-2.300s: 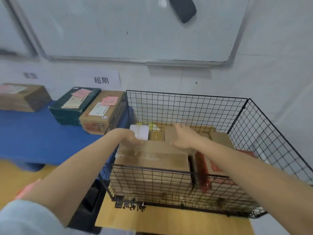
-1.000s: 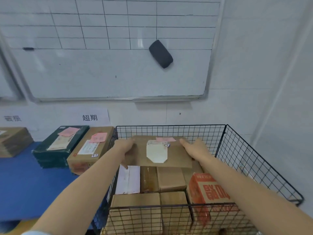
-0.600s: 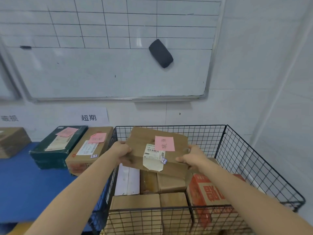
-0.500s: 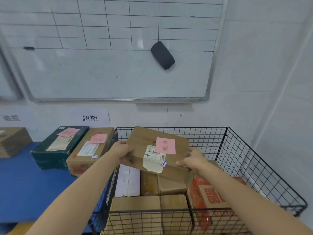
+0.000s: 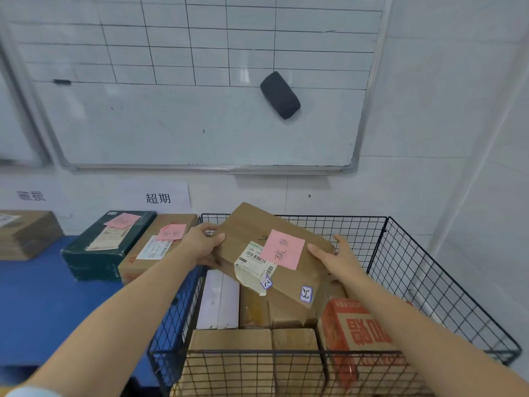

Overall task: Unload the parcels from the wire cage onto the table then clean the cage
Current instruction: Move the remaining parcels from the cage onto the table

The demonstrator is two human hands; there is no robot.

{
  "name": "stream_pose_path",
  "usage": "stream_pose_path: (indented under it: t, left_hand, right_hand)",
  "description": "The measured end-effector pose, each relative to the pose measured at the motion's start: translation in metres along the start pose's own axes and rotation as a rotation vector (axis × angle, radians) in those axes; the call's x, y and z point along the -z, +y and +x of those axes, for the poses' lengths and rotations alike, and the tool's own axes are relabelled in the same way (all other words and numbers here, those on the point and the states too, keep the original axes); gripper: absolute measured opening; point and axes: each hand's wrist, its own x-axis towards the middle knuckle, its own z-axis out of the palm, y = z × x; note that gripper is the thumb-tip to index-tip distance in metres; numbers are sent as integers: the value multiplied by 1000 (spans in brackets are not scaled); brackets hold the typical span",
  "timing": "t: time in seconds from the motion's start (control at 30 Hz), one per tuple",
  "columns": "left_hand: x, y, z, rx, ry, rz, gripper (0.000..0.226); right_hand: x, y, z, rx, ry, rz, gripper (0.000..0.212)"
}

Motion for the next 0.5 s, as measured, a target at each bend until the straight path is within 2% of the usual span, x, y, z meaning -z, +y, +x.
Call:
stream_pose_path:
  t: [0.07, 0.2, 0.27, 0.33, 0.4, 0.47, 0.5]
  left_hand:
    - [1, 7, -7, -20, -34, 19, 20]
    - [3, 12, -10, -57, -38, 47, 24]
    - [2, 14, -9, -77, 10, 84, 27]
    - [-1, 13, -7, -100, 119, 124, 40]
    - [-7, 12, -2, -108, 221, 150, 63]
    - [-16, 16, -11, -95, 252, 109, 82]
    - [-24, 17, -17, -88, 228, 84, 79]
  right_hand:
    - [3, 0, 1, -34, -43, 25, 90]
    - [1, 4, 1, -86, -153, 46, 53]
    - [-3, 6, 0, -88, -151, 104, 45]
    - [-7, 7, 0, -88, -130, 162, 45]
    - [-10, 5, -2, -101, -107, 223, 41]
    - [-15, 1, -6, -117, -71, 267, 38]
    - [-19, -1, -7, -127, -50, 290, 38]
